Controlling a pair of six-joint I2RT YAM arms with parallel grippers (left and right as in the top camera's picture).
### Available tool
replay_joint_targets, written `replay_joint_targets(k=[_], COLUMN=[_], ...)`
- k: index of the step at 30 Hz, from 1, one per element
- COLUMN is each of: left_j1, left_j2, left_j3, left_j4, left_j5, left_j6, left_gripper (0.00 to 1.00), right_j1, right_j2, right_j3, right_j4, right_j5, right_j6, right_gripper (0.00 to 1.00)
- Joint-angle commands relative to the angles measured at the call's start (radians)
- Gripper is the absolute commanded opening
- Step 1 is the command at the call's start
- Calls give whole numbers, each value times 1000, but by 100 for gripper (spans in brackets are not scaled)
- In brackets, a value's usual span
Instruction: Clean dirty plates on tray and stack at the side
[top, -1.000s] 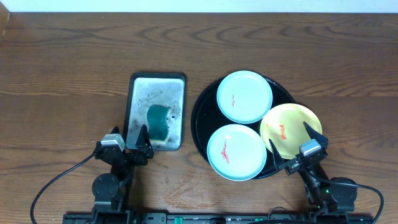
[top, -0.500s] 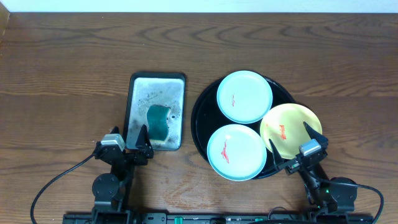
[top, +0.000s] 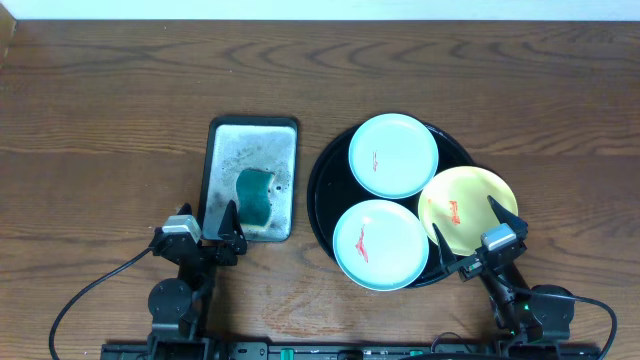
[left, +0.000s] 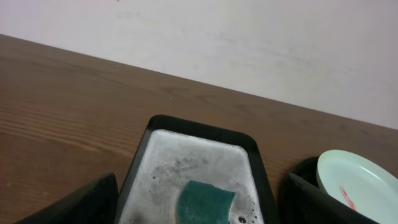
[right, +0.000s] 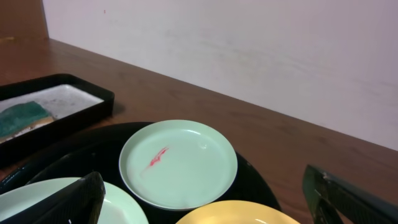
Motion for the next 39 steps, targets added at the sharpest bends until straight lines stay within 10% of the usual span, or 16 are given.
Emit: replay_joint_targets(k=[1, 20, 32, 39], left_j1=[7, 7, 7, 7], left_j2=[0, 48, 891, 1243], left_j3=[-8, 219, 993, 1075], left_j4=[-45, -3, -742, -814], left_j5=[11, 317, 303, 299], left_j6=[20, -110, 94, 106], left_gripper=[84, 84, 84, 84], right_j1=[-6, -6, -6, -6], right_j2=[-3, 5, 568, 903], right_j3=[-3, 109, 813, 1091], right_j4=[-2, 85, -484, -731], right_j5=[-1, -203, -197, -197], right_j6=[11, 172, 171, 161], right_gripper=[99, 99, 99, 99])
